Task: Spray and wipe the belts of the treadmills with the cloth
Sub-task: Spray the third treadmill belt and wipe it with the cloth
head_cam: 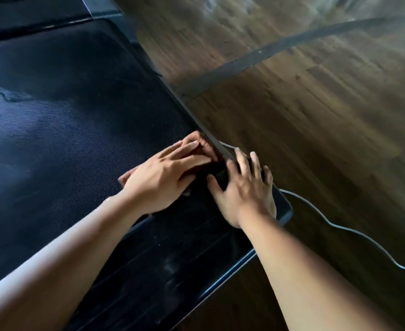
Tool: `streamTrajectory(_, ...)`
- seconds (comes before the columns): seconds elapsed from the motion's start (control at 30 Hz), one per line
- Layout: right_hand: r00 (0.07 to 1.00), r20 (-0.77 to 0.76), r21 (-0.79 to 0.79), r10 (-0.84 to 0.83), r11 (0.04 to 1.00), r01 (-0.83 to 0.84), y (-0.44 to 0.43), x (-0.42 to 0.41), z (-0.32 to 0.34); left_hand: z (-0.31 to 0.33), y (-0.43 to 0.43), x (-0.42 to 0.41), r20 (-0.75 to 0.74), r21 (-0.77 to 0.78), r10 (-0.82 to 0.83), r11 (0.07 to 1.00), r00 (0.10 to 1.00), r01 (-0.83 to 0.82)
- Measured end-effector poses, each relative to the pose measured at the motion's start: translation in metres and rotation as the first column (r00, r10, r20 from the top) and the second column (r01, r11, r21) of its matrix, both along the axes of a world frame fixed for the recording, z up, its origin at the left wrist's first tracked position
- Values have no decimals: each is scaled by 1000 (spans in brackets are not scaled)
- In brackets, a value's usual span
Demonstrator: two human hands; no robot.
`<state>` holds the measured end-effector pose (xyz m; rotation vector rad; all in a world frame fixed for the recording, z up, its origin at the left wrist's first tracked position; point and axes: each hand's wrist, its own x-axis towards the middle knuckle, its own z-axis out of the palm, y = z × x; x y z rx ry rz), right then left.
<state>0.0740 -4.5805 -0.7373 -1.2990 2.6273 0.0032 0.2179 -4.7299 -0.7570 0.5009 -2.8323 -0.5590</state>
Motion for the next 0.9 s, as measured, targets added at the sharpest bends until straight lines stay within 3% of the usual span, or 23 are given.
streamTrajectory(0.1,1000,-13,-40,-1,999,1,2,1,-2,-3,1,45,27,-54,7,999,1000,-5)
streamTrajectory(0.2,1000,-8,-50,-1,999,1,3,1,-4,-4,-22,55,56,-4,100,995,993,-100)
streamTrajectory(0.47,1000,-6,-52,2,999,-3,3,2,-2,11,-107,-30,-27,47,362,931,932,-361)
streamTrajectory(0.67,1000,23,-31,3,1000,-2,2,1,1,6,-93,-61,53,-13,166,986,985,-165)
streamTrajectory(0.9,1000,12,-13,2,1000,-2,1,1,2,6,-26,8,90,30,29,999,996,-32)
